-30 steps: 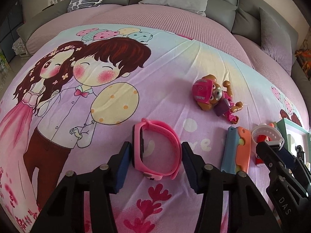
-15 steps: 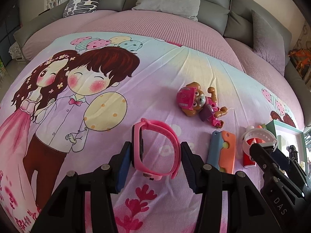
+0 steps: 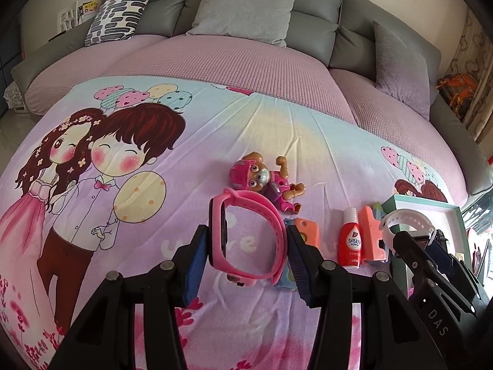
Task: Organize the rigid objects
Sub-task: 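Carry the pink band with left tool while right tool carries the smartwatch into the box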
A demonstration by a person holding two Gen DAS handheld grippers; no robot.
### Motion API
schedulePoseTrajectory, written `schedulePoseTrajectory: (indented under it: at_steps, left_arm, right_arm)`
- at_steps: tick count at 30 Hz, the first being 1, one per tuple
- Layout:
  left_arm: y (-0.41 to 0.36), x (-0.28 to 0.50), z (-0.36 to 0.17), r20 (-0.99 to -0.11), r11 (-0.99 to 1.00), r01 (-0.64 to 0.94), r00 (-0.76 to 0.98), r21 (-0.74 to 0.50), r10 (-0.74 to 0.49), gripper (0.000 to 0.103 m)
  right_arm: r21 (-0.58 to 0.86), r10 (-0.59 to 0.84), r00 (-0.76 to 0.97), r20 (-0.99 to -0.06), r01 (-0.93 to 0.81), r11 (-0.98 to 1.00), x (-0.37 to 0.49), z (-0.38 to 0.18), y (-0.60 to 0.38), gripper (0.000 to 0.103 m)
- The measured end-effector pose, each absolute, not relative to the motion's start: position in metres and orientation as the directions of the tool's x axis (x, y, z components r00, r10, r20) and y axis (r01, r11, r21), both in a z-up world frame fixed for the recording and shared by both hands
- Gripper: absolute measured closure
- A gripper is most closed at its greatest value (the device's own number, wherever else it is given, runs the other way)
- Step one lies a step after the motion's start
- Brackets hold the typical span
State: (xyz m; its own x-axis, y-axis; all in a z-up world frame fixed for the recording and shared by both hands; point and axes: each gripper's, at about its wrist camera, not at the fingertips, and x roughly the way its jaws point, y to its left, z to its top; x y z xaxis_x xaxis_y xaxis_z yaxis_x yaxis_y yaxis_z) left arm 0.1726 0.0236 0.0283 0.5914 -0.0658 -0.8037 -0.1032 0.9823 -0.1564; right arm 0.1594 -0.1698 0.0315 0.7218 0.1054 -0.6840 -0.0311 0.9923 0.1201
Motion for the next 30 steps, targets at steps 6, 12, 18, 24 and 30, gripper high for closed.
schedulePoseTrajectory:
  at_steps: [6, 12, 18, 24, 30]
  left_arm:
    - [-0.007, 0.171, 0.04, -0.791, 0.989, -0.039, 0.604, -0.144, -0.091, 0.051]
    - [-0.047, 0.169, 0.045, -0.785, 0.989, 0.058, 0.602, -0.136, -0.144, 0.051]
    - [-0.093, 0.171, 0.045, -0.784, 0.981, 0.161, 0.593, -0.104, -0.181, 0.051]
    - [-0.145, 0.174, 0.04, -0.796, 0.958, 0.276, 0.559, -0.085, -0.232, 0.051]
    - [-0.184, 0.174, 0.035, -0.795, 0.933, 0.351, 0.542, -0.082, -0.274, 0.051]
  right_arm:
    - [0.127, 0.026, 0.724, -0.69, 0.086, 0.988, 0.151, 0.036, -0.216, 0.049]
    - [0.15, -0.061, 0.719, -0.693, 0.227, 0.962, 0.141, 0.038, -0.274, 0.049]
    - [0.168, -0.141, 0.706, -0.694, 0.348, 0.922, 0.131, 0.036, -0.323, 0.049]
    - [0.184, -0.195, 0.706, -0.681, 0.422, 0.888, 0.125, 0.035, -0.356, 0.049]
    - [0.213, -0.208, 0.722, -0.66, 0.446, 0.87, 0.123, 0.033, -0.372, 0.049]
